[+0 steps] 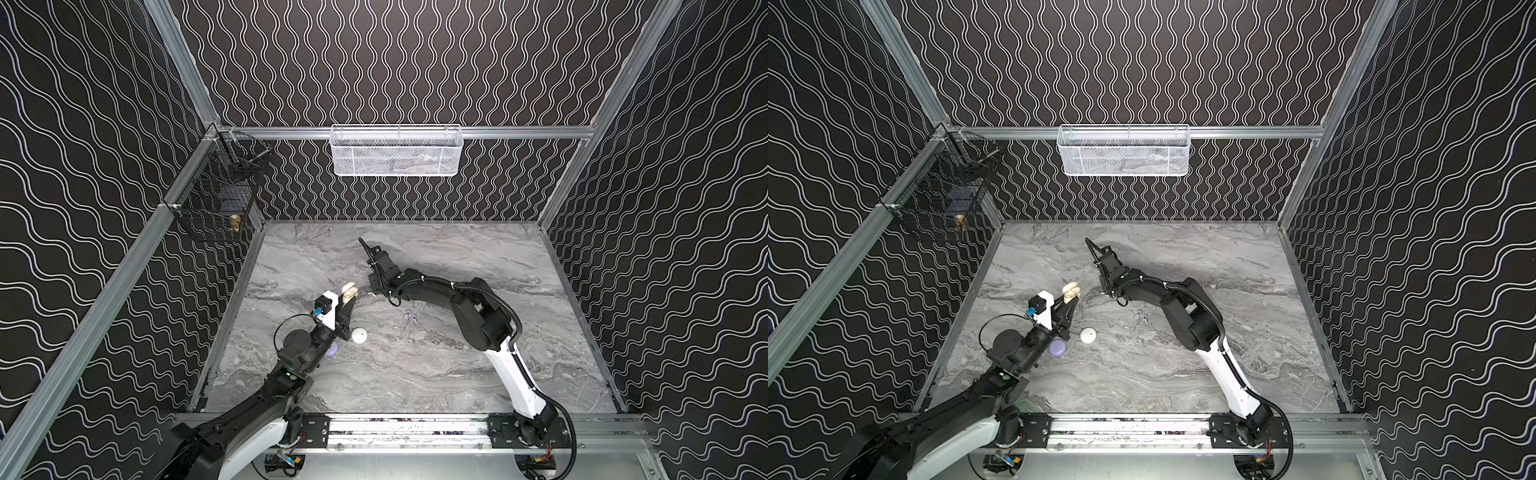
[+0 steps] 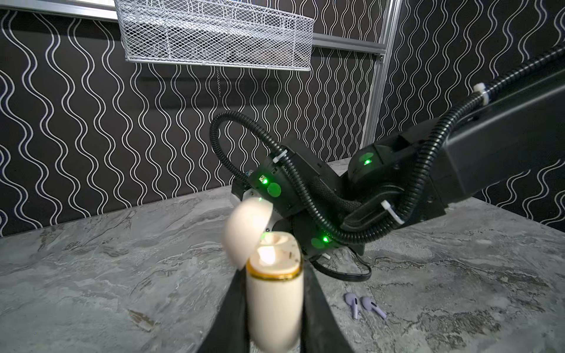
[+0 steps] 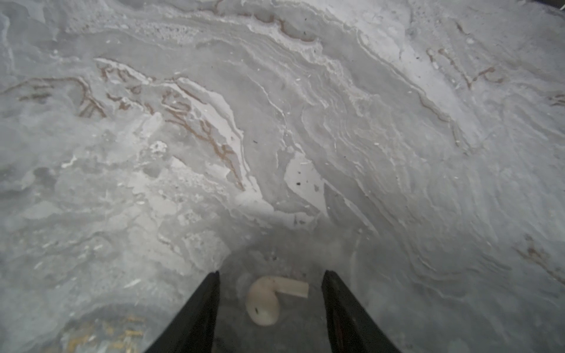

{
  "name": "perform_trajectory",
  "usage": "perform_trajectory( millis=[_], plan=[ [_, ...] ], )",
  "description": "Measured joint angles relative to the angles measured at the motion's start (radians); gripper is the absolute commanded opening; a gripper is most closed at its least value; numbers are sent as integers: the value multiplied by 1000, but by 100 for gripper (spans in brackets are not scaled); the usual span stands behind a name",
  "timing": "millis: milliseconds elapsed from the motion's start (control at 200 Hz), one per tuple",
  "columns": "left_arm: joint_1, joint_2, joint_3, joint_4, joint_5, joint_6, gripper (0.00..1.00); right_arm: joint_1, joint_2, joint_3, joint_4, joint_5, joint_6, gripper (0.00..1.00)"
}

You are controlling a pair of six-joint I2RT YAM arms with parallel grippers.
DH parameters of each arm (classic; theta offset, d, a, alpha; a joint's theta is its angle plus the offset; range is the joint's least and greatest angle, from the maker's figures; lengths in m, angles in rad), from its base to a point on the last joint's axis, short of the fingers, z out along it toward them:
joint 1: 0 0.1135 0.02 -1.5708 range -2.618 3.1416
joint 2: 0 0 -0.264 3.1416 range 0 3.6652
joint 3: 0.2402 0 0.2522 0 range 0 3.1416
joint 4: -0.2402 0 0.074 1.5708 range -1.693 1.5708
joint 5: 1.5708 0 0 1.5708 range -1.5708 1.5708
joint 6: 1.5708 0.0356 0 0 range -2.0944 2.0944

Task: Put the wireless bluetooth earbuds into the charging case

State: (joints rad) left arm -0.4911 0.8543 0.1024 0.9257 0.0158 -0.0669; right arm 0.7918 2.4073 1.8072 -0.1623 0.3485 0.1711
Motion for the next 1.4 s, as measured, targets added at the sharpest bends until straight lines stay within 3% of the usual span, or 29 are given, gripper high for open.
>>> perform_trajectory(
  millis=[300, 611, 1141, 1401],
  plan=[
    [0, 0, 0, -7, 5, 0, 0, 7, 8, -15, 50, 31, -6, 35],
    [-1, 4, 2, -8, 16, 0, 0, 8, -39, -96, 76, 43, 3, 27],
    [-1, -24, 2, -13, 19, 0, 0, 121, -291, -422, 51, 35, 75, 28],
    [-1, -68, 2, -54, 19, 18, 0, 207, -356, -518, 42, 74, 129, 48]
  ],
)
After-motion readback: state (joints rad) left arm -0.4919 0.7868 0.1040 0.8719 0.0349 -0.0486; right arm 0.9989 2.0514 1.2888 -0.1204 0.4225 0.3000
